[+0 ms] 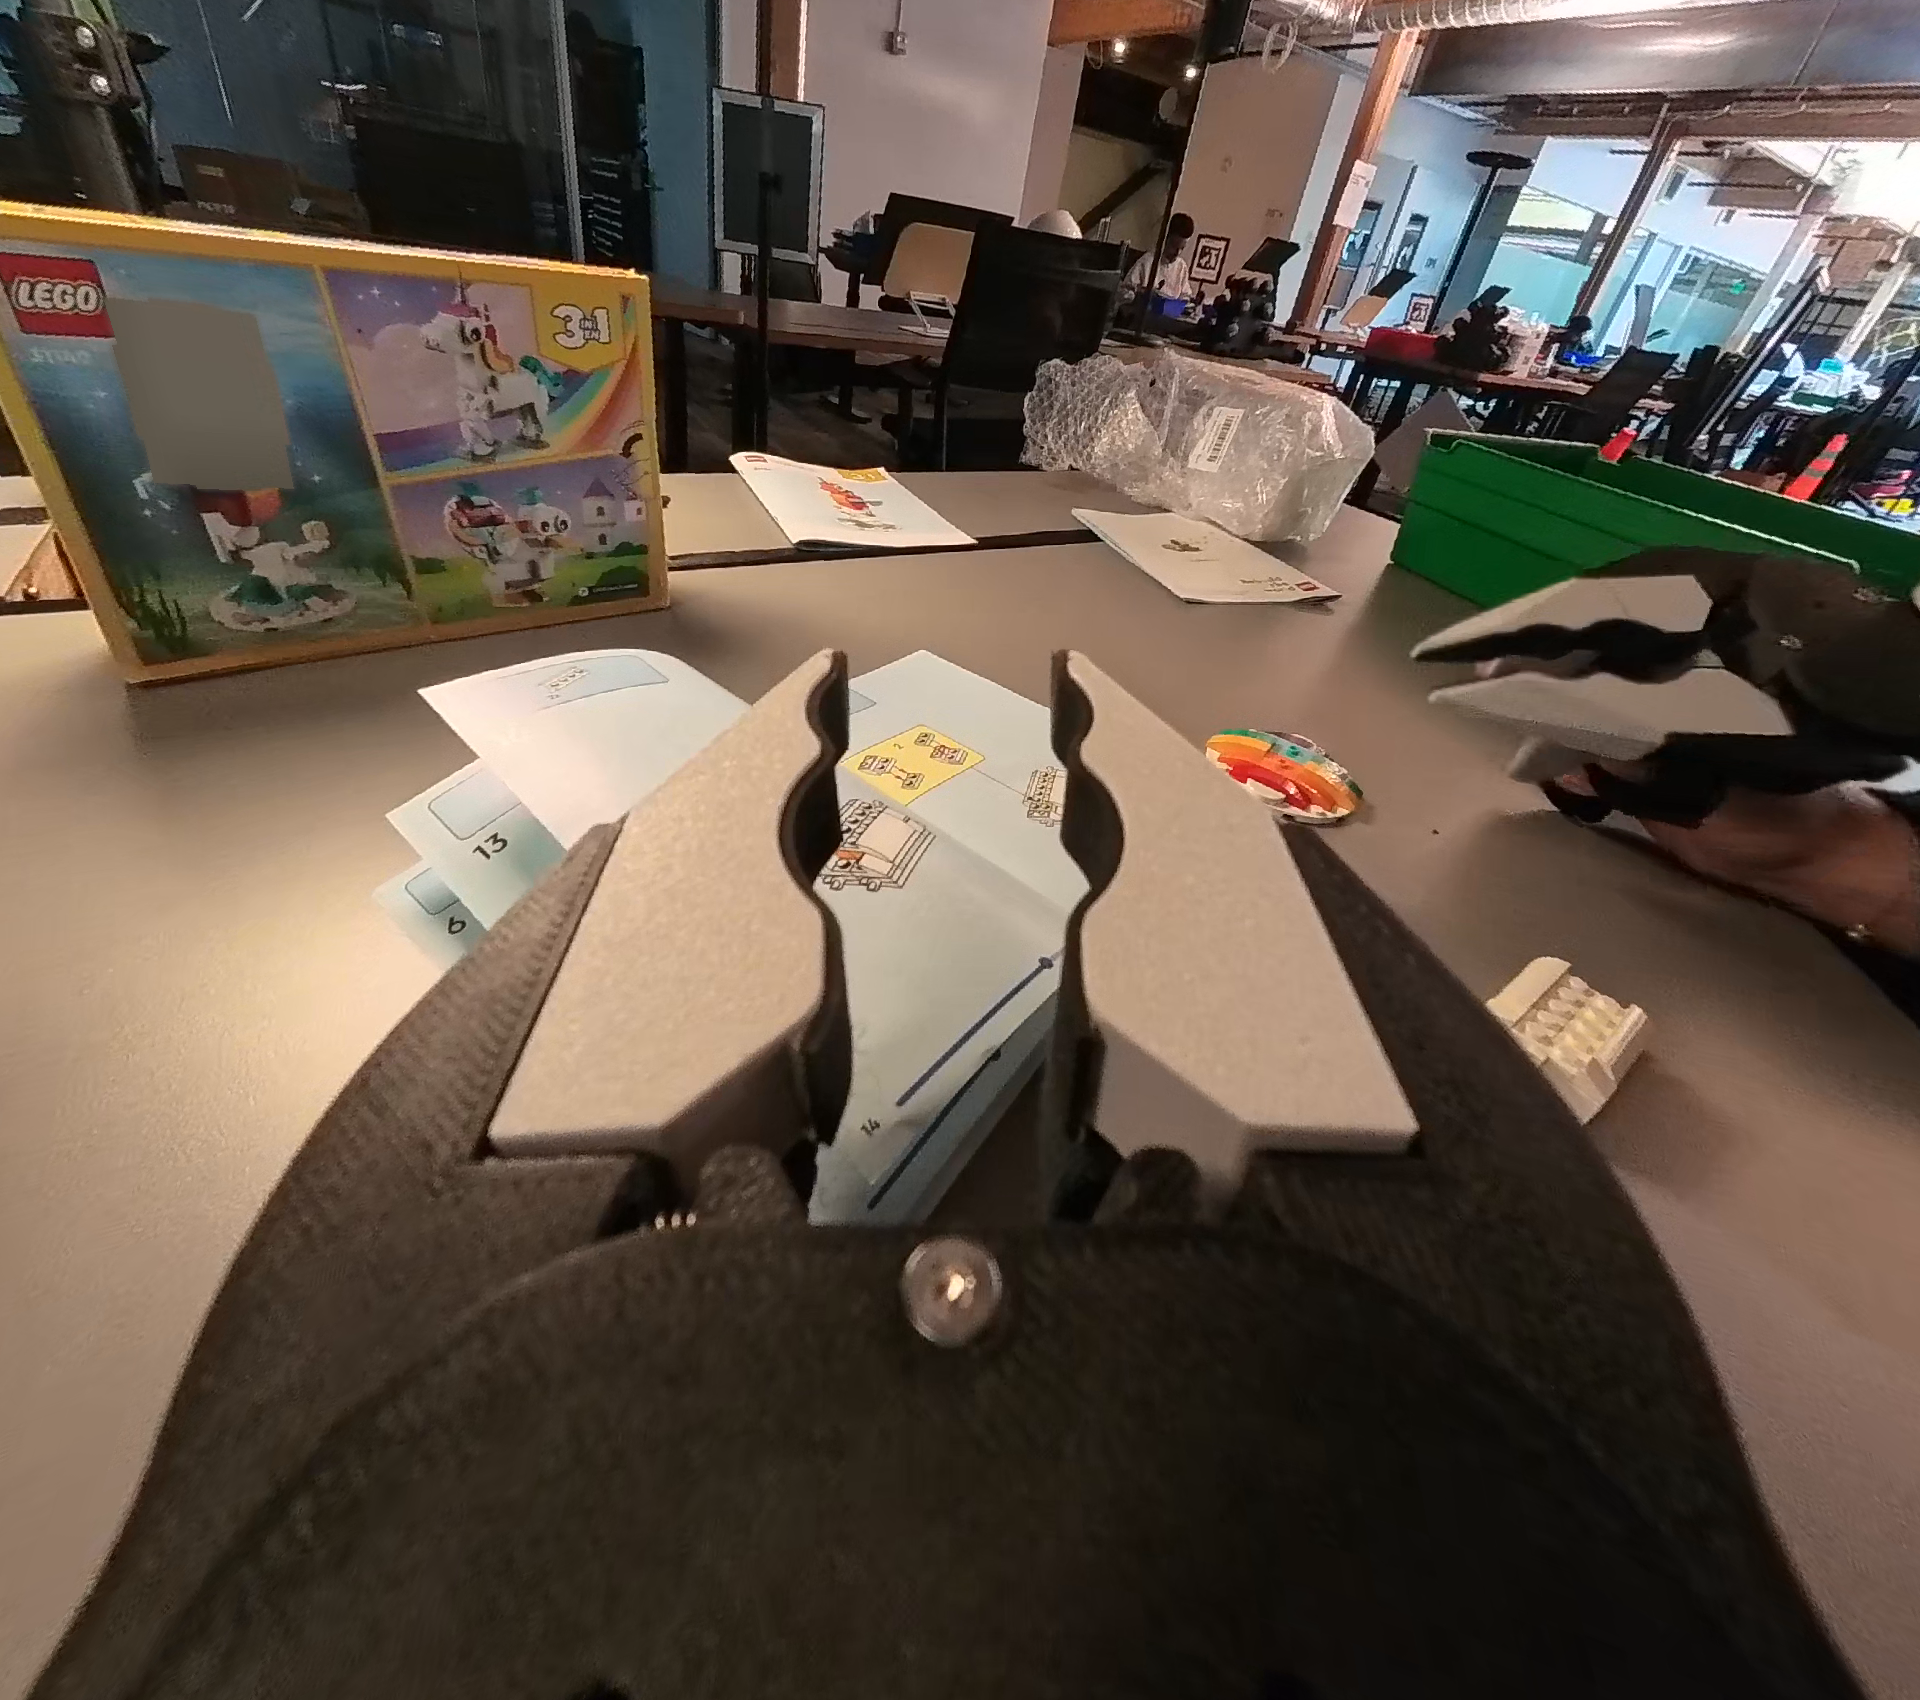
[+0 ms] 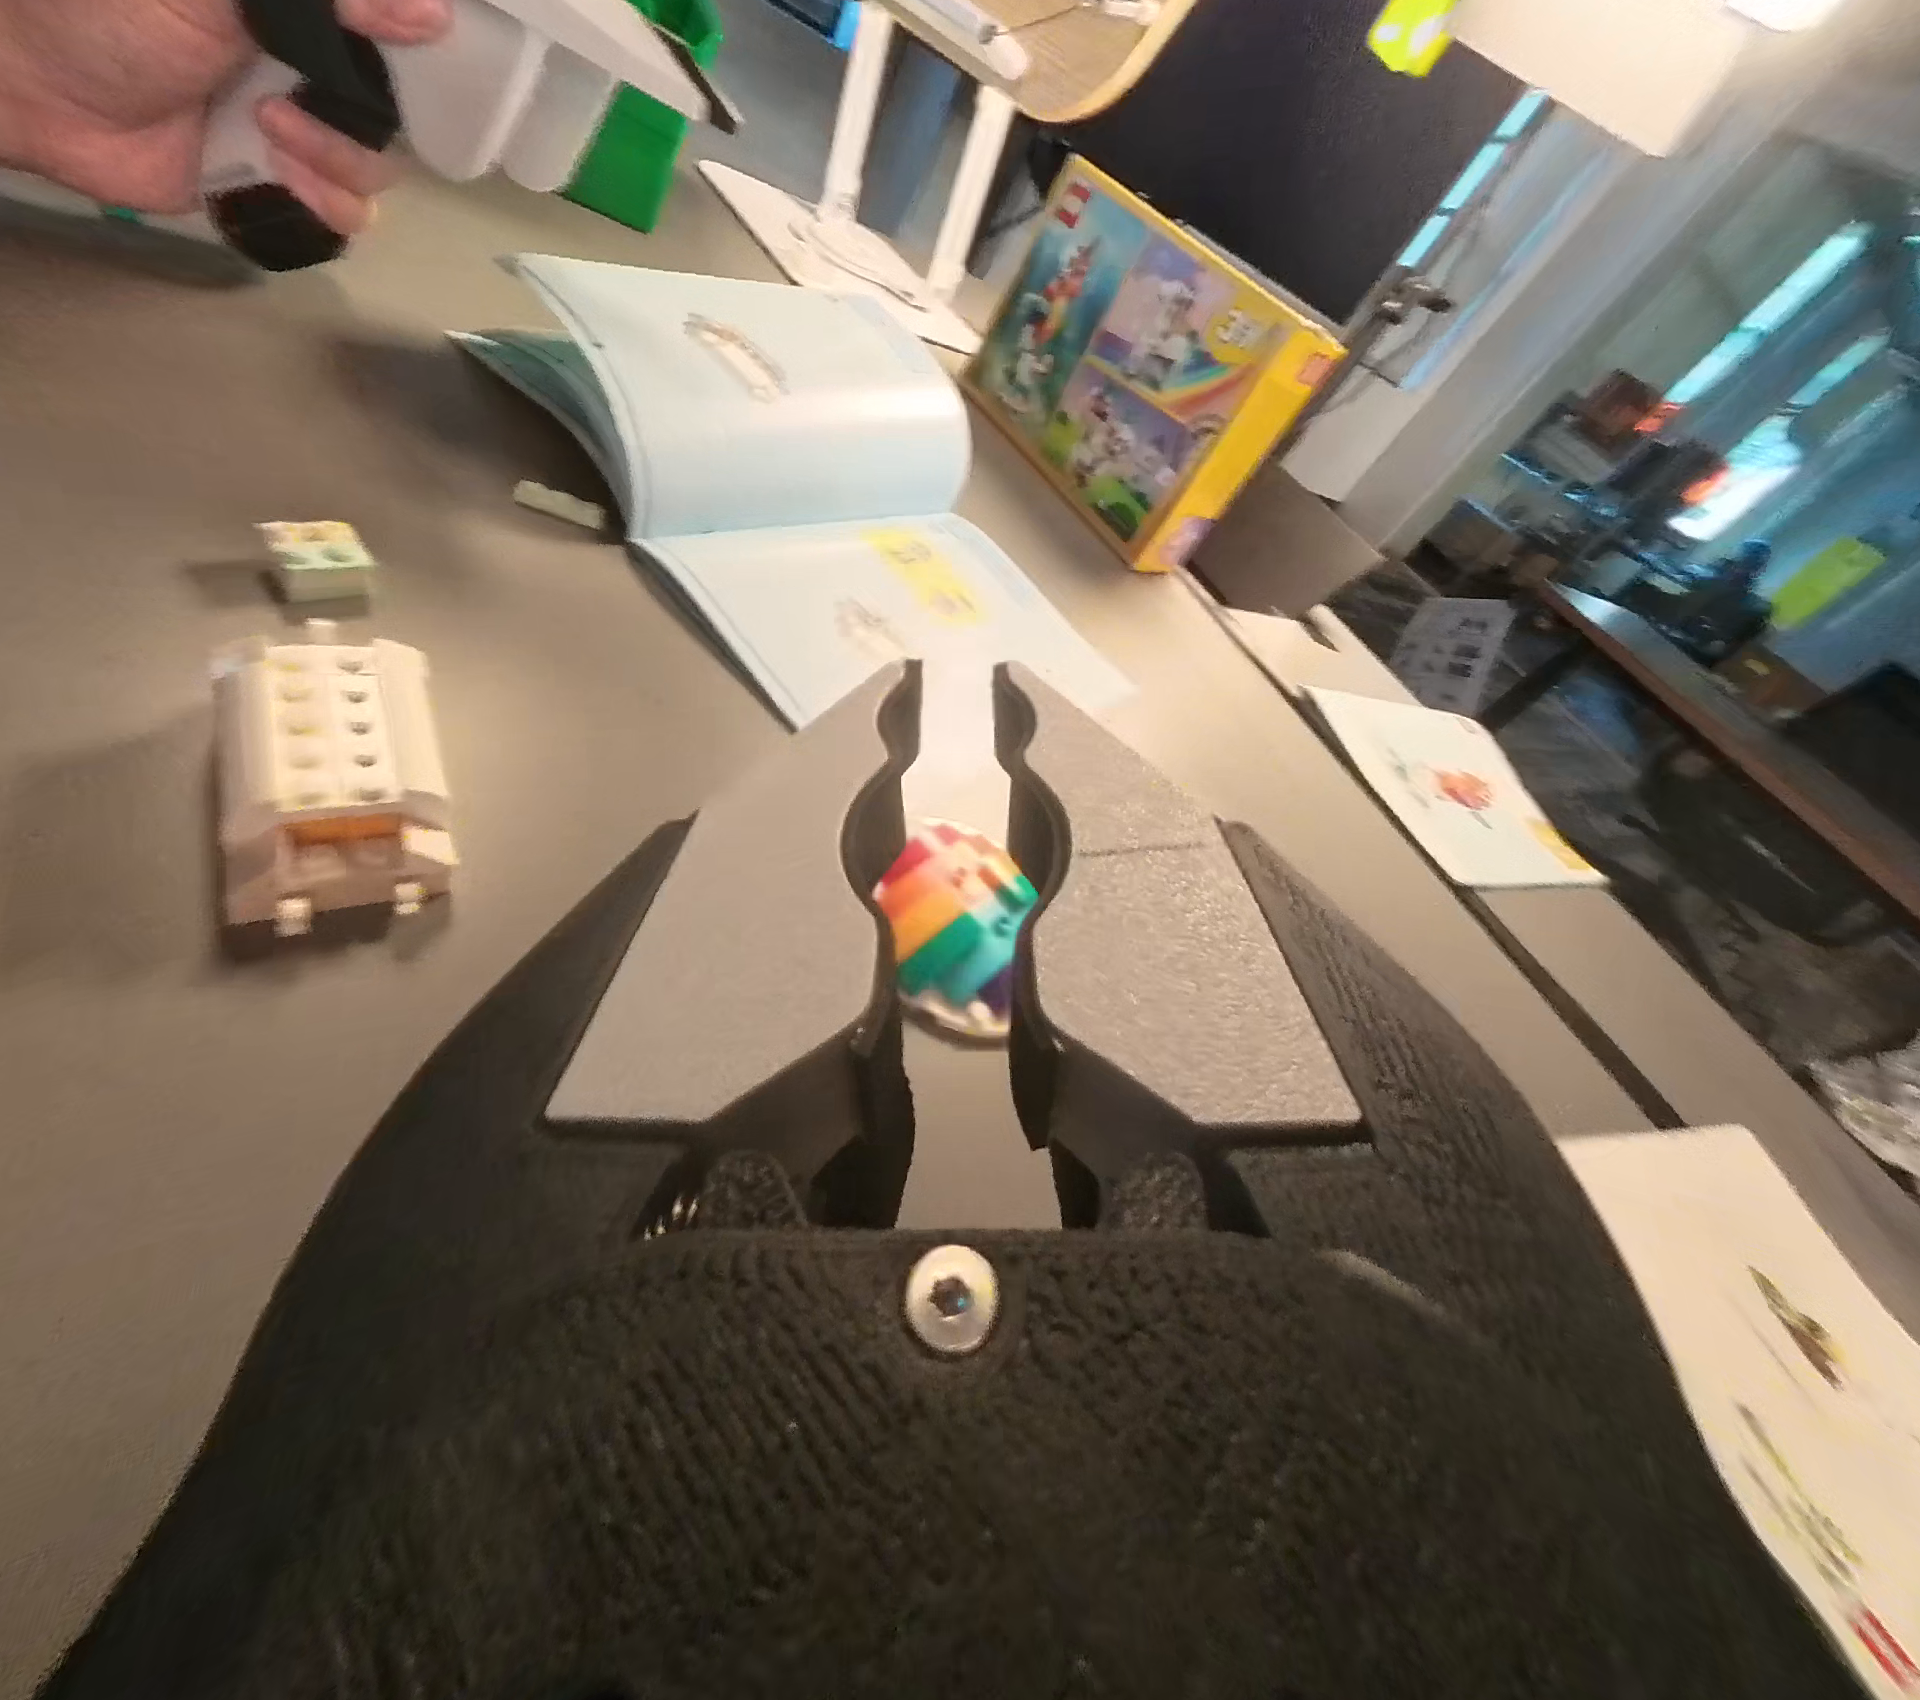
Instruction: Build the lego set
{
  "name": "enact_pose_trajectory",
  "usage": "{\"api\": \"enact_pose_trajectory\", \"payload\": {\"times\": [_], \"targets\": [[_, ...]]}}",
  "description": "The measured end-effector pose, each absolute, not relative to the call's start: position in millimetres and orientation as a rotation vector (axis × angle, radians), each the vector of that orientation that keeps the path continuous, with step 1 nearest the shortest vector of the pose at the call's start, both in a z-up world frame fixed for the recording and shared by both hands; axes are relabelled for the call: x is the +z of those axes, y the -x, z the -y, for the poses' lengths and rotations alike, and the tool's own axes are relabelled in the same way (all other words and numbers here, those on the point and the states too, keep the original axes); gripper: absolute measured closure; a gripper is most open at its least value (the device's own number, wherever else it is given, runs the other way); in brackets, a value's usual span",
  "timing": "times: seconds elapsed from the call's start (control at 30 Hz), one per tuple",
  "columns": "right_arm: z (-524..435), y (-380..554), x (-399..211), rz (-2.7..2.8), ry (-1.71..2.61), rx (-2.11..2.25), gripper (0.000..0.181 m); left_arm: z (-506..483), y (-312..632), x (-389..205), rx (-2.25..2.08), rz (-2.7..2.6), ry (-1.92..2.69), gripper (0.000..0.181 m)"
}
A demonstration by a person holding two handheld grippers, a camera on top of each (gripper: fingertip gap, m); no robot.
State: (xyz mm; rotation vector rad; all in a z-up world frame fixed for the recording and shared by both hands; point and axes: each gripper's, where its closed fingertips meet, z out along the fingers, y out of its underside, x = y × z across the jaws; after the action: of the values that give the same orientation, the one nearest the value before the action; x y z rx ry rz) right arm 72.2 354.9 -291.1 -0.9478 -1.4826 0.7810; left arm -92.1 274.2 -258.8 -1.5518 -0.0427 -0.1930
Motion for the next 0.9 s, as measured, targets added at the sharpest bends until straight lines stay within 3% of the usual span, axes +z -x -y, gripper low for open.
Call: {"api": "enact_pose_trajectory", "payload": {"times": [0.17,0.4,0.9], "targets": [[-297,-80,-303,1.771,0.911,1.144,0.159,-275,91,-260,-0.200,0.042,1.556,0.144],[-258,-94,-337,2.078,0.933,1.115,0.133,-275,88,-259,-0.190,0.025,1.551,0.147],[-257,-91,-348,2.136,1.003,1.077,0.138,-275,88,-258,-0.194,0.024,1.551,0.146]]}}
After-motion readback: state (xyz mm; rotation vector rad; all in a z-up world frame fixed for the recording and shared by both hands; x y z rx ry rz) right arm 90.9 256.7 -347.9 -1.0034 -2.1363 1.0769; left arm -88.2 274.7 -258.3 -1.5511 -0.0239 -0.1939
